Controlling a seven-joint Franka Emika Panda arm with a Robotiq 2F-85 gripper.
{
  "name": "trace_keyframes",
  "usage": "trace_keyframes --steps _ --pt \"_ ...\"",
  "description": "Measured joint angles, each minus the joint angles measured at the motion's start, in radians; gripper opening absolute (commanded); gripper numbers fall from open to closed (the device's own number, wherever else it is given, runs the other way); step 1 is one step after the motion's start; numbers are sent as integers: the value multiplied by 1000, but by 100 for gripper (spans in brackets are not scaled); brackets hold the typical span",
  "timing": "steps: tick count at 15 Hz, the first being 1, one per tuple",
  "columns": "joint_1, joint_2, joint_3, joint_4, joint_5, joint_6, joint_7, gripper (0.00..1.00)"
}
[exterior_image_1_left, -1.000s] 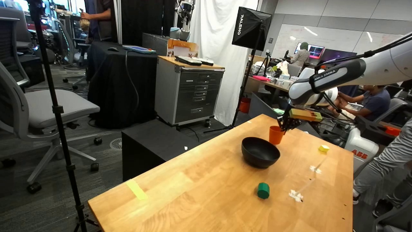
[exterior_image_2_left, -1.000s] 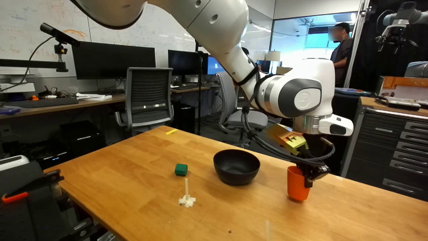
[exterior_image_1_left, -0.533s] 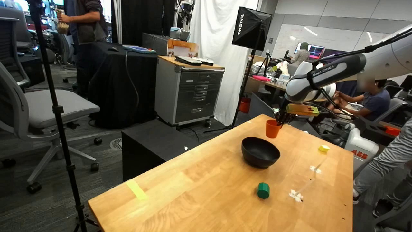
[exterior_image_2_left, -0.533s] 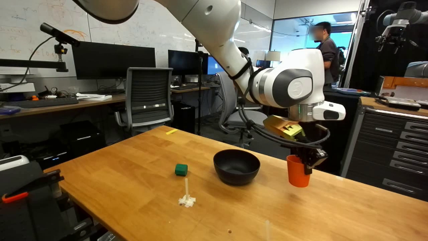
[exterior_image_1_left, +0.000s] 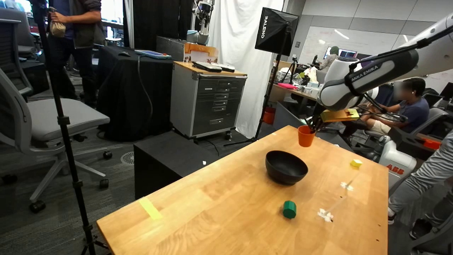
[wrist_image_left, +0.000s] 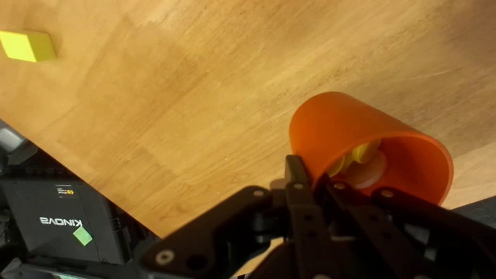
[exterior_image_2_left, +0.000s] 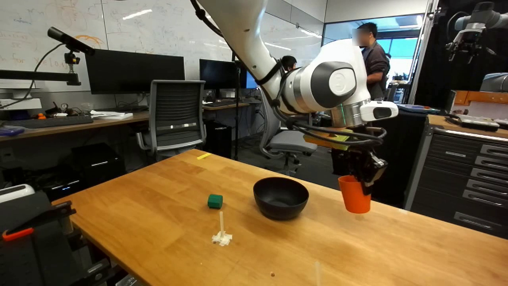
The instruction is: Pour the contents in the orange cup into the black bowl
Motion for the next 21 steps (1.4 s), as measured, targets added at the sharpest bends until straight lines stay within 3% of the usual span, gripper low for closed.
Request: trace_keyframes --steps 5,12,21 --pt "126 -26 -92 -145 -199 64 67 2" --pt "345 -24 -251 -319 -429 241 191 2" --pt "696 25 -594 -522 -451 476 267 2"
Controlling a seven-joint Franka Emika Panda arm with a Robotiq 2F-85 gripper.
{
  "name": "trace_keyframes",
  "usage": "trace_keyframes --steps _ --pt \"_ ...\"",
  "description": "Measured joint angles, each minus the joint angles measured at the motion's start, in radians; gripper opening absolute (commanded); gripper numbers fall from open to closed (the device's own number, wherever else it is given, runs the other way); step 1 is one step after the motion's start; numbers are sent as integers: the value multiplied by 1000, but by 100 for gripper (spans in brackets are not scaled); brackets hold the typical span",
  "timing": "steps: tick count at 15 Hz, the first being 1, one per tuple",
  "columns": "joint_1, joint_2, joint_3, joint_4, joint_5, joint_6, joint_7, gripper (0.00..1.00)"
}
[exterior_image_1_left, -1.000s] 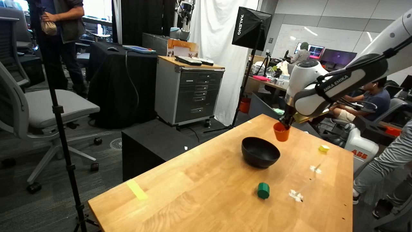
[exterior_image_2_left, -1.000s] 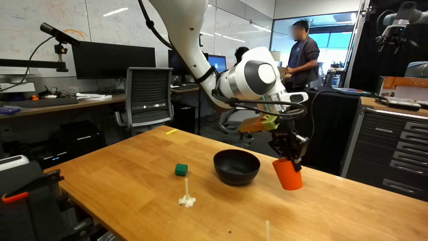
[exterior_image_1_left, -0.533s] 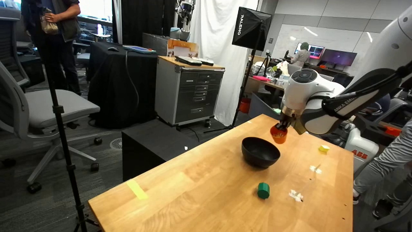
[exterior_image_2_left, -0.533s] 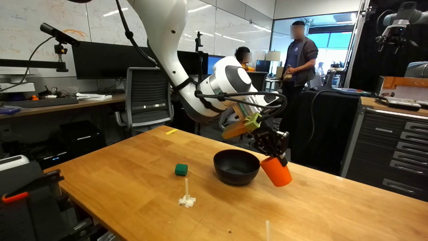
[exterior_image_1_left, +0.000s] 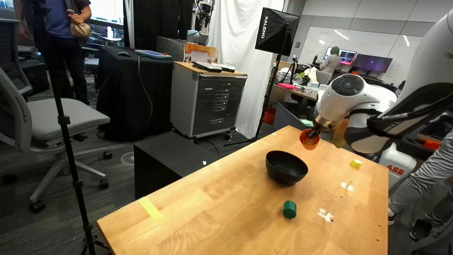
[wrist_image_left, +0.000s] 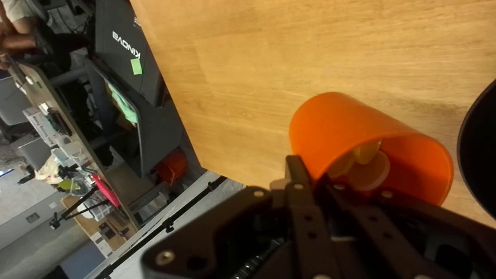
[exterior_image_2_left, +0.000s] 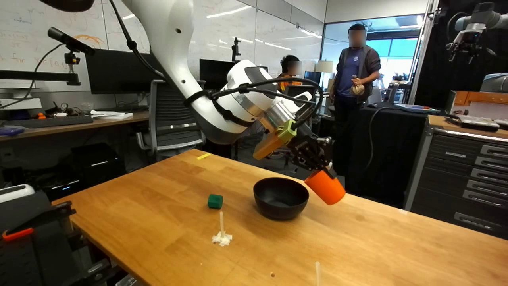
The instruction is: Pour the contents in the orange cup into the black bowl
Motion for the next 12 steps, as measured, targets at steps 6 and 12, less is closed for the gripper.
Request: trace_keyframes --steps 6,12 --pt "163 166 -122 -75 172 104 -25 2" --pt "261 320 -123 -98 382 167 -99 2"
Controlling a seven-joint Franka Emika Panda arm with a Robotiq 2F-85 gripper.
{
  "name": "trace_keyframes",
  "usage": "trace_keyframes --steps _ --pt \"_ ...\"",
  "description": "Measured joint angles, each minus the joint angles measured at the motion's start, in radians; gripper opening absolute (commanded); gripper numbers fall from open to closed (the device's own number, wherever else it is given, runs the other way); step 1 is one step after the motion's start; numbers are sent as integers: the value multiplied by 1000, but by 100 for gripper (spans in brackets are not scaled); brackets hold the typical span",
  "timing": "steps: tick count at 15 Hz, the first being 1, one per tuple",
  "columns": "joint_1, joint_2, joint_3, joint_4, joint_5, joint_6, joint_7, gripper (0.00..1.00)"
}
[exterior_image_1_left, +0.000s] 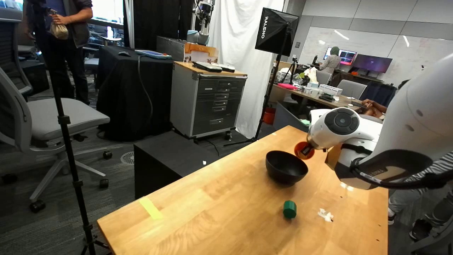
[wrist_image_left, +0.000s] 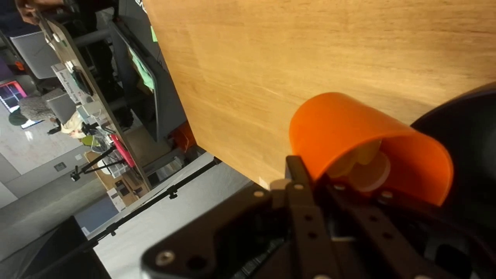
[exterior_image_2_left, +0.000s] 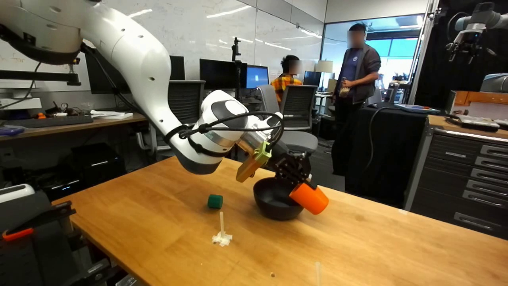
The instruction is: Pour the contents in the orange cup into the black bowl
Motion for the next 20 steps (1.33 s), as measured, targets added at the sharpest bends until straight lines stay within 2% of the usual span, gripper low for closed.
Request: trace_keyframes --steps 8,17,20 --pt "89 108 -20 -3 209 69 -53 2" --pt "177 243 -46 -44 414 212 -110 2" --pt "199 252 -72 -99 464 294 -161 3"
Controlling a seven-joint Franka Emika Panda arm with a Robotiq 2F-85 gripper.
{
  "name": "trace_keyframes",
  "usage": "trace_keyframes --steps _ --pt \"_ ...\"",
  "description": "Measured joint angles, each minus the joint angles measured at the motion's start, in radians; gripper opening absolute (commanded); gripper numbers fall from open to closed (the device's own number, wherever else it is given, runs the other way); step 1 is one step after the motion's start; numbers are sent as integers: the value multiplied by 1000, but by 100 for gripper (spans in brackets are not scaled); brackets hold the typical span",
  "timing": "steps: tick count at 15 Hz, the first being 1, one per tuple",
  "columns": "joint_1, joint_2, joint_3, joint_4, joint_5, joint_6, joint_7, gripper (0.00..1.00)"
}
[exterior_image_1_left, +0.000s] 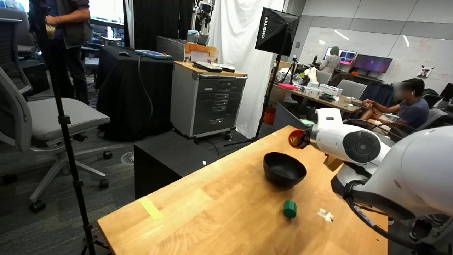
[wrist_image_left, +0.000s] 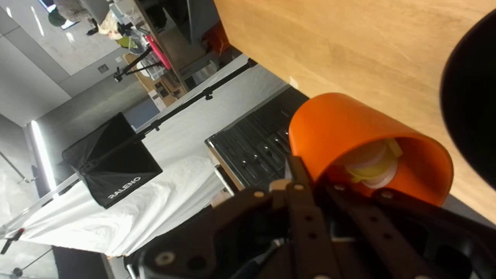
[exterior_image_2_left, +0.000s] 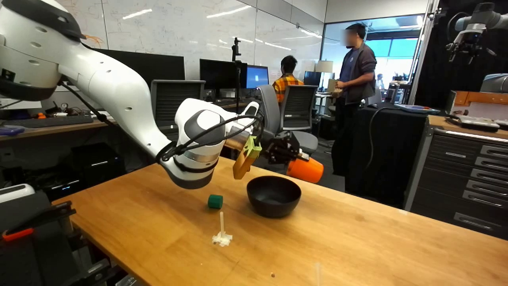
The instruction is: Pour the contents in the orange cup into the black bowl
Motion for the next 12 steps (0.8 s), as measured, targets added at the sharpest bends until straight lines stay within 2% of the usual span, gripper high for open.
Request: trace_keyframes --steps 5,9,12 --pt "7 -2 10 -50 218 117 -208 3" --pt "0 -1 72 -57 359 165 -350 3" --pt "-11 -1 126 -56 411 176 -422 3"
